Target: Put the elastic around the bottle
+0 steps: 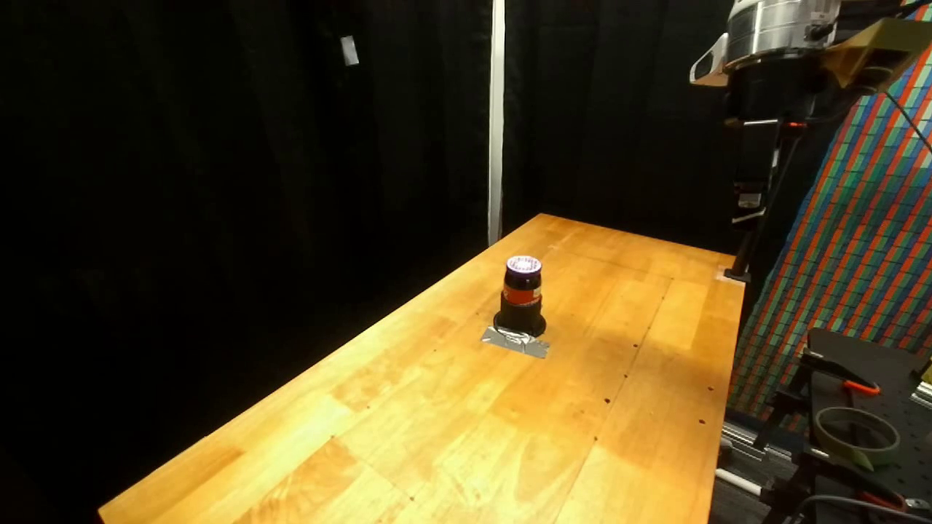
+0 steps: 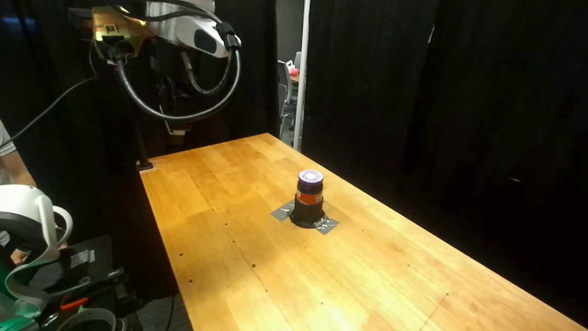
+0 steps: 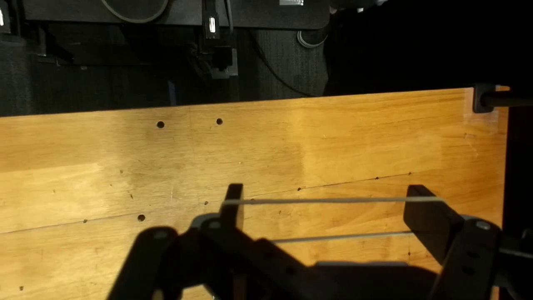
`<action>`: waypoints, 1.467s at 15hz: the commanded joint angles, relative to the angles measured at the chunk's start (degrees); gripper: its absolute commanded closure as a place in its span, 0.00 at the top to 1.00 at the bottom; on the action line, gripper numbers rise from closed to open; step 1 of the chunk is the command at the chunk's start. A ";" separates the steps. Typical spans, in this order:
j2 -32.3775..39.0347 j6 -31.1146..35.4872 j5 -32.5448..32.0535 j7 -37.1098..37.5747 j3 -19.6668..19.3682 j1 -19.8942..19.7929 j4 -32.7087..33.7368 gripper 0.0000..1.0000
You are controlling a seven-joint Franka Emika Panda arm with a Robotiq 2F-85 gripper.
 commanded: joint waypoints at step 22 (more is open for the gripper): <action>58.17 30.82 -20.33 15.46 -4.20 -1.72 48.29 1.00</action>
